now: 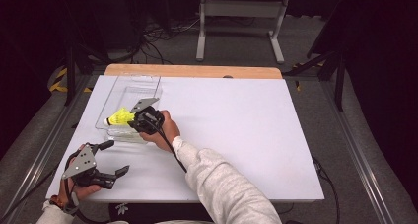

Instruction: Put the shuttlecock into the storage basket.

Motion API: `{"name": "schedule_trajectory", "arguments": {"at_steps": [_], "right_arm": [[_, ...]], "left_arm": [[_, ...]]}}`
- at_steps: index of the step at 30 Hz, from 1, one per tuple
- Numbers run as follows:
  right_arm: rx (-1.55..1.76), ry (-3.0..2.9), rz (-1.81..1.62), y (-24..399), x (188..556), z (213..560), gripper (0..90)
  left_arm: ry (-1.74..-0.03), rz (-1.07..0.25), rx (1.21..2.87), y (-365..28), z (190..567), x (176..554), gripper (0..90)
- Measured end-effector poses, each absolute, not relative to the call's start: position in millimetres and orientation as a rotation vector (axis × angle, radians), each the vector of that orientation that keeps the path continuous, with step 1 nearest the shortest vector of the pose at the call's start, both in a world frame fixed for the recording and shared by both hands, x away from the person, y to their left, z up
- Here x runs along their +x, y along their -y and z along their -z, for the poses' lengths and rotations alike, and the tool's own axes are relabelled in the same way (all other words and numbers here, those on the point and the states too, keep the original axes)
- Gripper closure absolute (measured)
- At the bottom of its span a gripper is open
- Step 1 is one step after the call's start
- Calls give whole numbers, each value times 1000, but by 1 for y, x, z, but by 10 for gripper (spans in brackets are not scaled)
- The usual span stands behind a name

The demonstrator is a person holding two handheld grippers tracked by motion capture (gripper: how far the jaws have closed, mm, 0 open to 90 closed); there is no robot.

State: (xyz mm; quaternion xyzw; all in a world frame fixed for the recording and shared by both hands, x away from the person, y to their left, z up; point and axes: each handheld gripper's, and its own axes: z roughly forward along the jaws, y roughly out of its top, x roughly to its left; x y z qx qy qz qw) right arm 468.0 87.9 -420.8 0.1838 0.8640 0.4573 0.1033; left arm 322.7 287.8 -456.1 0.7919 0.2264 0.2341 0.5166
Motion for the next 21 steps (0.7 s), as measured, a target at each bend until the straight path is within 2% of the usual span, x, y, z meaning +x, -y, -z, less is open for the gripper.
{"name": "schedule_trajectory", "arguments": {"at_steps": [21], "right_arm": [[526, -2594, -1310, -92, 470, 427, 841]], "left_arm": [[-540, -557, 1907, -288, 456, 324, 54]]}}
